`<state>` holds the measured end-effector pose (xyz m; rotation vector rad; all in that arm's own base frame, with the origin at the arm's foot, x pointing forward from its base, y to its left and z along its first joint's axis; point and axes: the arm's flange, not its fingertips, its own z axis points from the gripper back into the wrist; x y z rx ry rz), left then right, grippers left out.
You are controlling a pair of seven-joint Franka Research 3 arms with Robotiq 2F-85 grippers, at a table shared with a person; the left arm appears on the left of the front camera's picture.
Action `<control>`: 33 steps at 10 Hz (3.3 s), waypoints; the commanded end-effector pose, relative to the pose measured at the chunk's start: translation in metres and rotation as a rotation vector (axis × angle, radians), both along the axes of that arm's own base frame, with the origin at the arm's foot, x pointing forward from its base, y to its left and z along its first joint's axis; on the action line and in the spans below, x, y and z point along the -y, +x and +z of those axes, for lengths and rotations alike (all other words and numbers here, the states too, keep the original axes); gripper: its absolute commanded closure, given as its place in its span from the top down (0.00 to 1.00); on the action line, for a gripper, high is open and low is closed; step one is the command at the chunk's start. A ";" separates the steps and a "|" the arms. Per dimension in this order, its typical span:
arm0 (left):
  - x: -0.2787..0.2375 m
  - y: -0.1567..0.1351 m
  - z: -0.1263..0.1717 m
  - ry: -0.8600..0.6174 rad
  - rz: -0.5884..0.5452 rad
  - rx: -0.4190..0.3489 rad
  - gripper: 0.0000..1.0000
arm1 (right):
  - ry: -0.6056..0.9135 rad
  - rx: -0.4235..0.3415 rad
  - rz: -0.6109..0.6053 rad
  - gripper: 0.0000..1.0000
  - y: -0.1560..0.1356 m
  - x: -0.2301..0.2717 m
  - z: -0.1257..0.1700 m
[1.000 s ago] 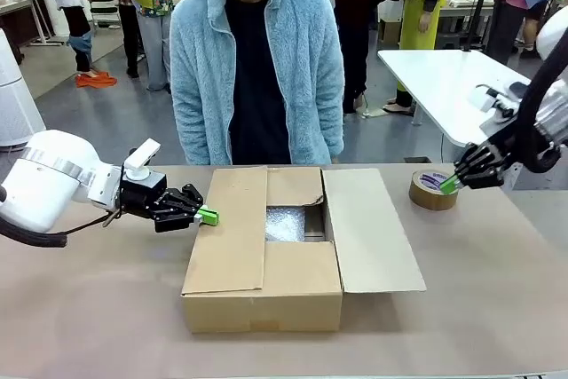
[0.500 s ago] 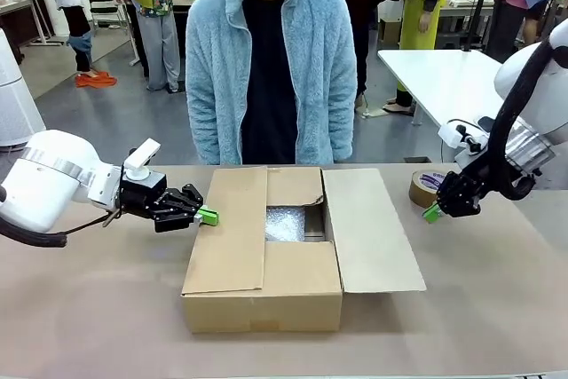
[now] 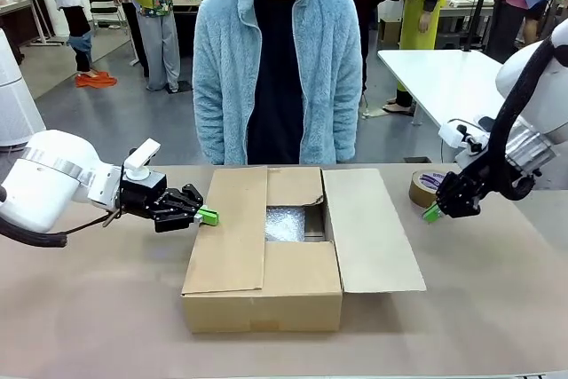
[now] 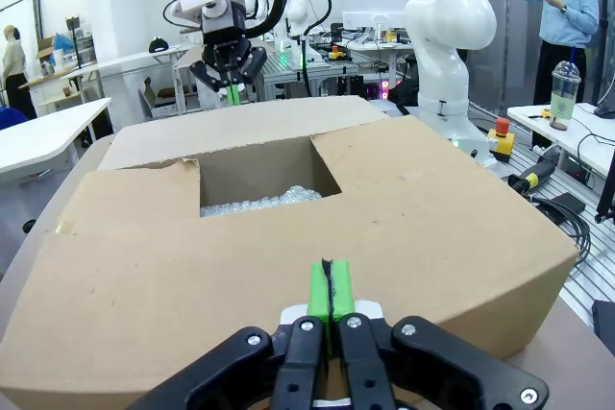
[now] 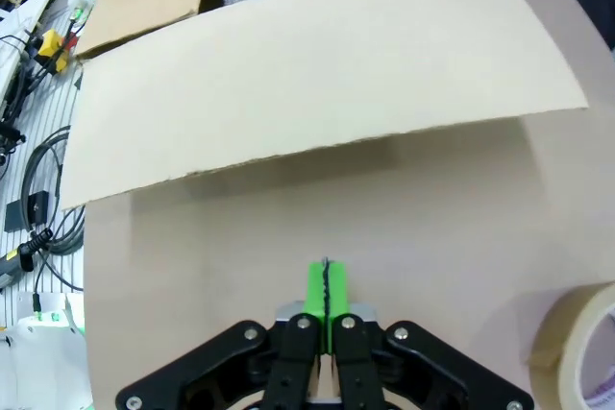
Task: Wrap the clocks to prevent damage.
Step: Push the left (or right) flap of the Package Box to close it.
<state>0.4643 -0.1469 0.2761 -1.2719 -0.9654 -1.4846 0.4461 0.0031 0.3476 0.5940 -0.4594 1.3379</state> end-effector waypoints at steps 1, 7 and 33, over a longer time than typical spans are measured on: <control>0.003 0.001 -0.003 -0.005 0.009 -0.005 0.00 | 0.075 -0.015 0.039 0.01 0.001 -0.009 -0.026; 0.003 0.001 -0.003 -0.005 0.009 -0.005 0.00 | 0.488 -0.139 0.265 0.01 -0.011 -0.045 -0.061; 0.003 0.001 -0.003 -0.005 0.009 -0.005 0.00 | 0.750 -0.002 0.305 0.01 -0.014 -0.178 -0.082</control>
